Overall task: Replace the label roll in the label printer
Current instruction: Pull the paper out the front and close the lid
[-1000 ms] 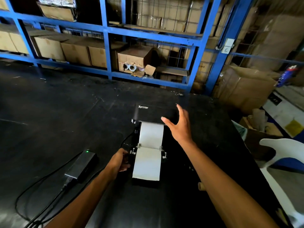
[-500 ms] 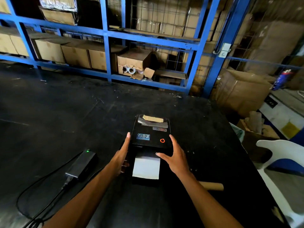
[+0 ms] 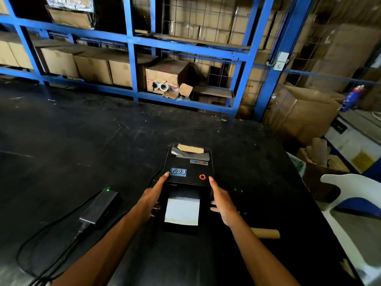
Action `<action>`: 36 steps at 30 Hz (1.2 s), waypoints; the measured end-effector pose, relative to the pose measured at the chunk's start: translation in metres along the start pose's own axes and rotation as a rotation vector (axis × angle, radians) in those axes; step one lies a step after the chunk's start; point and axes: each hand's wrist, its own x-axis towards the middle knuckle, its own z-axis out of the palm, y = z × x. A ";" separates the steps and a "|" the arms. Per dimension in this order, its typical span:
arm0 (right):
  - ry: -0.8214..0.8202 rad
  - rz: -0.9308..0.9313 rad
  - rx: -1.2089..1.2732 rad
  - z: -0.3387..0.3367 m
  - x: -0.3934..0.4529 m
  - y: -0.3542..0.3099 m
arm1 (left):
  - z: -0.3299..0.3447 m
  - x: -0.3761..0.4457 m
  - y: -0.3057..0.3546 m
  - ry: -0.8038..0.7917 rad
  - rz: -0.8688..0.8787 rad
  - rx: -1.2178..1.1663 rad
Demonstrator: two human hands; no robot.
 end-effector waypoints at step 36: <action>0.014 -0.042 0.152 0.007 -0.009 0.003 | -0.002 0.015 -0.006 0.058 0.131 0.101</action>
